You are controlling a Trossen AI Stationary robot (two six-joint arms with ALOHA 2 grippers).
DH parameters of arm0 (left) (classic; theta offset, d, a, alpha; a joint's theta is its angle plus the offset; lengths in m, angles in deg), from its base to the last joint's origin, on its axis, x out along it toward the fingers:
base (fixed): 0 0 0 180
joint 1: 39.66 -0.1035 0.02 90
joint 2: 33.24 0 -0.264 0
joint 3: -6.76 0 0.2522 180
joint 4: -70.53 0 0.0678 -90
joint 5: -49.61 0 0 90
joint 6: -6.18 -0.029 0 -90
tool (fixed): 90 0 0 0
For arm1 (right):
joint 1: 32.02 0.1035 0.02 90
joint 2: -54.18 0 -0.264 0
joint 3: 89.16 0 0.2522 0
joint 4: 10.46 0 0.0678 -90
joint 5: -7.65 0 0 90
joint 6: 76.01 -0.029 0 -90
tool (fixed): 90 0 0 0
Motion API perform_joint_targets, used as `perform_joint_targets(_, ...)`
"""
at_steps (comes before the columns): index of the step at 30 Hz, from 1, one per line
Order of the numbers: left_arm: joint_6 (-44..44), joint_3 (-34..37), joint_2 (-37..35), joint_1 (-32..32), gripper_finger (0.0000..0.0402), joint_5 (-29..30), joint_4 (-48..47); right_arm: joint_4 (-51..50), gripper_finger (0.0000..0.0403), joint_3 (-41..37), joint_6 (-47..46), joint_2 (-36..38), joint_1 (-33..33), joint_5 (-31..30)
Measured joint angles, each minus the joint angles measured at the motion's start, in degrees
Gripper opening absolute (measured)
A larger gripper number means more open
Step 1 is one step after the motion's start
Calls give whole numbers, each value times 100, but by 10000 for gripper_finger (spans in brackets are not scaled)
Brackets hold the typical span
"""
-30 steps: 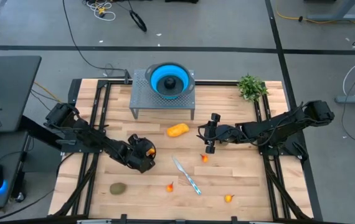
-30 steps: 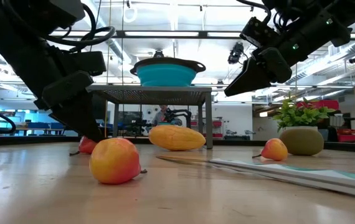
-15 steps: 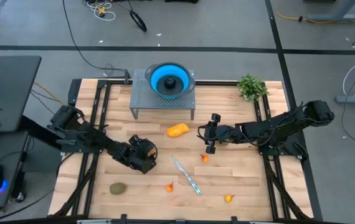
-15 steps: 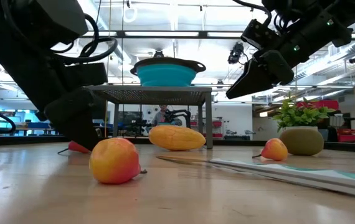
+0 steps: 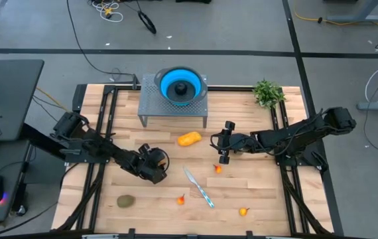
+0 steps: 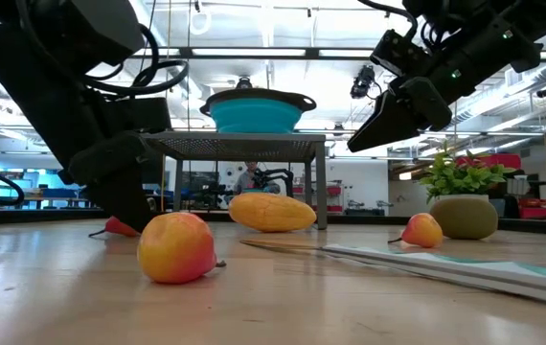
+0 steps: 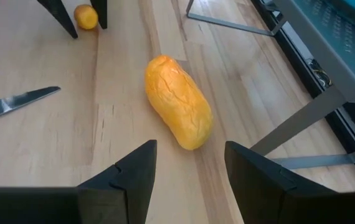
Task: Pick & Place Fruit
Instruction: Put the orange pear into the blue strainer bowl on the shelf
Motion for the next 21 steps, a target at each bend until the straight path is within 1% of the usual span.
perform_joint_targets(8, -5, 2, 2, 0, 213, -162, -100, -2, 199, 0, -1, 0, 0, 0)
perform_joint_targets(21, -138, 9, -4, 2, 148, -421, -104, -2, 199, 0, 0, 0, 0, -2)
